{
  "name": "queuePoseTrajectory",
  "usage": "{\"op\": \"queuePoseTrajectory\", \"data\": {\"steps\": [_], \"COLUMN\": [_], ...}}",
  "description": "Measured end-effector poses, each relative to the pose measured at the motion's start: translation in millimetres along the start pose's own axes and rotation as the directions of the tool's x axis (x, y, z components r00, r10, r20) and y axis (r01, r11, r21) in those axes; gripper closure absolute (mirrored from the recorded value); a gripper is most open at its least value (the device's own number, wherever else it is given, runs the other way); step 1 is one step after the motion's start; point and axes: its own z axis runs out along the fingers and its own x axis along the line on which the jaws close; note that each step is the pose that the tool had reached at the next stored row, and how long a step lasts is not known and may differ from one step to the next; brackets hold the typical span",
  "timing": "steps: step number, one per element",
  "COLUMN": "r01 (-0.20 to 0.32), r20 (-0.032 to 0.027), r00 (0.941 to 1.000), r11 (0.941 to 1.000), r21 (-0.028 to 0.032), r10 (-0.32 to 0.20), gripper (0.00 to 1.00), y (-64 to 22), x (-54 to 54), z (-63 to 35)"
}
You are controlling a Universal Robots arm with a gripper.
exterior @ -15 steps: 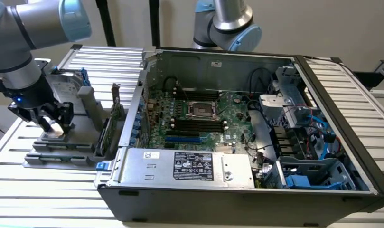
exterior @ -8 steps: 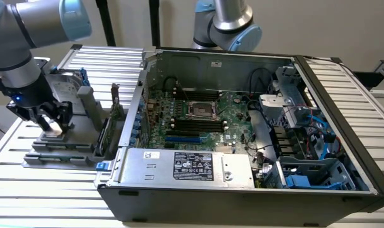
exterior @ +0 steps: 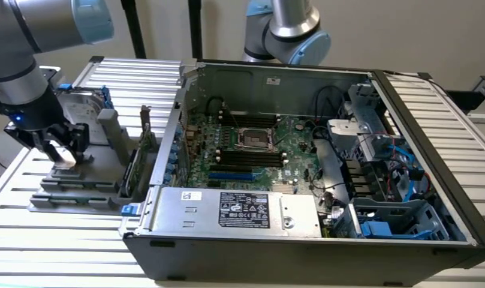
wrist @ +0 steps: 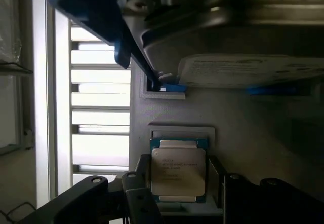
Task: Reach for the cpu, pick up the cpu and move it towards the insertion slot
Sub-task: 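Pick up the cpu and move it towards the insertion slot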
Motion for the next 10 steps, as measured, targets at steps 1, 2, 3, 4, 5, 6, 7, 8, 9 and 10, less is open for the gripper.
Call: {"op": "queuePoseTrajectory", "data": {"steps": [1,2,3,4,5,6,7,8,9,10], "r01": [0.0,0.0,0.0,0.0,0.0,0.0,0.0,0.0,0.0,0.0], "r20": [0.0011,0.0022,0.0033,0.0044,0.0056,0.0069,0.008,0.0085,0.009,0.0095], "r00": [1.0,1.0,1.0,1.0,1.0,1.0,1.0,1.0,1.0,1.0], "r11": [1.0,1.0,1.0,1.0,1.0,1.0,1.0,1.0,1.0,1.0], "r21": [0.0,0.0,0.0,0.0,0.0001,0.0,0.0,0.0001,0.0,0.0], "r10": [0.0,0.0,0.0,0.0,0.0,0.0,0.0,0.0,0.0,0.0], "gripper": [0.46,0.46,0.46,0.46,0.46,0.46,0.46,0.46,0.46,0.46], "y": [0.1,0.2,0.4,0.5,0.5,0.6,0.8,0.9,1.0,1.2], "x": [0.1,0.1,0.3,0.4,0.4,0.5,0.6,0.7,0.8,0.8], "z": [-3.1,-6.3,-9.5,-12.5,-15.3,-18.3,-21.6,-24.7,-28.2,-32.0]}}
